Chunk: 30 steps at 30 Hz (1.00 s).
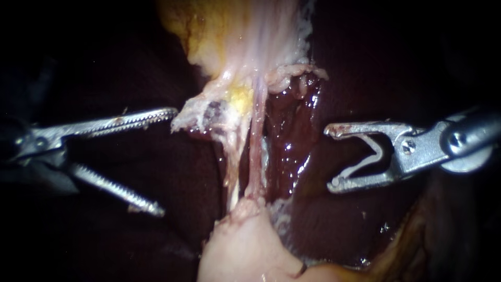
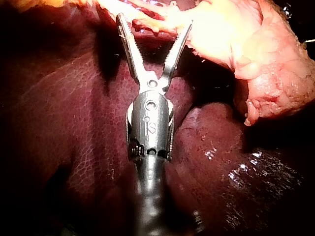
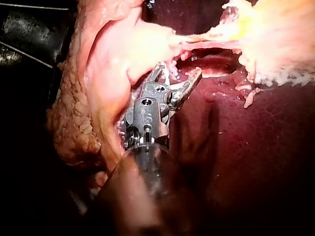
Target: Grabbing gallbladder
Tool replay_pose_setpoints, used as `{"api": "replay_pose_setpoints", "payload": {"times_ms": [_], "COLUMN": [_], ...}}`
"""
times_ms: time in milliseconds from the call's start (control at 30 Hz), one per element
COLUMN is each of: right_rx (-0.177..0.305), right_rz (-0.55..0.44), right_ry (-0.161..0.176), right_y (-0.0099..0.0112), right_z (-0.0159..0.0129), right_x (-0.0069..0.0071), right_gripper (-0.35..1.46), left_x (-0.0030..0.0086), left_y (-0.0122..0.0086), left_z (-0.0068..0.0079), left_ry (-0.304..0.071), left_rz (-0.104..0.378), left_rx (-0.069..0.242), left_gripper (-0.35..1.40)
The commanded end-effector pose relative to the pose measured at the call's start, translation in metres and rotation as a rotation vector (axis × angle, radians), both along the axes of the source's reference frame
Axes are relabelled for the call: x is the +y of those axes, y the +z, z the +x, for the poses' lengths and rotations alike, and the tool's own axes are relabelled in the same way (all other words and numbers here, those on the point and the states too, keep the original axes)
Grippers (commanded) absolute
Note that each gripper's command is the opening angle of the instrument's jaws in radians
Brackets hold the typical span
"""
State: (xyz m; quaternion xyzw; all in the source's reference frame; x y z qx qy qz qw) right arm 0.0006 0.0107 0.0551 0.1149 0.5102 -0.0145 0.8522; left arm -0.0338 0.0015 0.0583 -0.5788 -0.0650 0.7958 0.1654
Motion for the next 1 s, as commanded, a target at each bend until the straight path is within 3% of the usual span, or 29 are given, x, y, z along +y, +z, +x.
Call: {"api": "replay_pose_setpoints", "payload": {"times_ms": [33, 67, 200, 367, 533, 667, 867, 1000], "right_rx": [0.000, 0.000, 0.000, 0.000, 0.000, 0.000, 0.000, 0.000], "right_rz": [0.000, 0.000, 0.000, 0.000, 0.000, 0.000, 0.000, 0.000], "right_ry": [0.000, 0.000, 0.000, 0.000, 0.000, 0.000, -0.001, -0.001], "right_y": [0.0000, 0.0000, 0.0000, 0.0000, 0.0000, 0.0000, 0.0000, 0.0000], "right_z": [0.0000, 0.0000, 0.0000, 0.0000, 0.0000, 0.0000, 0.0000, 0.0000], "right_x": [0.0000, 0.0000, 0.0000, 0.0000, 0.0000, 0.0000, -0.0001, -0.0001], "right_gripper": [0.50, 0.50, 0.50, 0.50, 0.50, 0.50, 0.50, 0.50], "left_x": [0.0000, 0.0000, 0.0005, 0.0014, 0.0019, 0.0021, 0.0021, 0.0022], "left_y": [0.0000, 0.0000, -0.0001, 0.0003, 0.0011, 0.0015, 0.0019, 0.0021], "left_z": [0.0000, 0.0000, -0.0002, -0.0009, -0.0018, -0.0023, -0.0026, -0.0025], "left_ry": [0.000, -0.016, -0.135, -0.205, -0.244, -0.262, -0.285, -0.304], "left_rz": [-0.006, 0.008, 0.114, 0.230, 0.322, 0.353, 0.403, 0.423], "left_rx": [0.002, 0.007, 0.059, 0.113, 0.138, 0.137, 0.164, 0.171], "left_gripper": [1.16, 1.14, 1.11, 0.94, 0.88, 0.81, 0.56, 0.29]}}
